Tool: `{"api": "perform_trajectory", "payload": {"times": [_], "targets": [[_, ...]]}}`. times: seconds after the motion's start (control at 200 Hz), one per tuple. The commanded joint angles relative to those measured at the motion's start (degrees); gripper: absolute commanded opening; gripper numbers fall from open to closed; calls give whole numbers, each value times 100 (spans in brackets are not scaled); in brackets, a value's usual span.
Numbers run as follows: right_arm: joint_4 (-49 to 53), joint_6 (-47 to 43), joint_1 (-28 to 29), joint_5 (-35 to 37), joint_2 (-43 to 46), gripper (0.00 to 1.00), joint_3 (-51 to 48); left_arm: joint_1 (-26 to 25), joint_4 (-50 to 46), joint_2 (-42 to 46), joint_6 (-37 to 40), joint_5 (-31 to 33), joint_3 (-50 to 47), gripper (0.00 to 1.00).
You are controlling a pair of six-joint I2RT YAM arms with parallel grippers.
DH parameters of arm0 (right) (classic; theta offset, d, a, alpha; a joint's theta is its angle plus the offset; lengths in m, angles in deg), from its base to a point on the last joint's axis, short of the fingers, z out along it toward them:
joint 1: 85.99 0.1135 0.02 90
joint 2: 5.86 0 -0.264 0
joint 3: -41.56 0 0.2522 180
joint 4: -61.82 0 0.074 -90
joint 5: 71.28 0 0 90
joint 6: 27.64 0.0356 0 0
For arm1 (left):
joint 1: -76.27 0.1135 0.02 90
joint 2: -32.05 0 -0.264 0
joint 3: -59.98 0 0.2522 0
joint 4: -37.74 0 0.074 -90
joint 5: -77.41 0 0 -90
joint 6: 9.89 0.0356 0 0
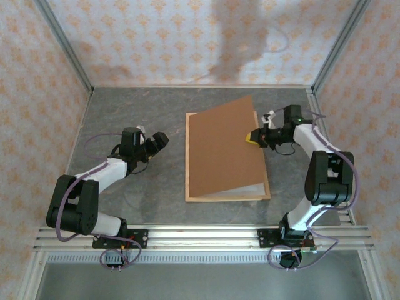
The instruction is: Put the photo into the frame
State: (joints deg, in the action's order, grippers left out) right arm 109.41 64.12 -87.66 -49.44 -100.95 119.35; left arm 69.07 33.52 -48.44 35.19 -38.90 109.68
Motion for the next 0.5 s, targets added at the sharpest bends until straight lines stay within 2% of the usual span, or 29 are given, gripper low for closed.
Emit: {"api": "perform_trajectory", "payload": {"times": [0.0, 0.175, 0.37, 0.495], "targets": [[-801, 672, 415, 335, 61, 0, -337, -45, -292, 146, 172, 209, 90, 94], [-1689, 1352, 842, 919, 34, 6, -675, -76, -463, 144, 234, 342, 147, 94], [-1803, 1594, 1195, 1462, -87, 28, -711, -154, -667, 99, 291, 532, 275, 94], [-1386, 1367, 1357, 1844, -148, 41, -511, -211, -774, 58, 330, 656, 373, 94]]}}
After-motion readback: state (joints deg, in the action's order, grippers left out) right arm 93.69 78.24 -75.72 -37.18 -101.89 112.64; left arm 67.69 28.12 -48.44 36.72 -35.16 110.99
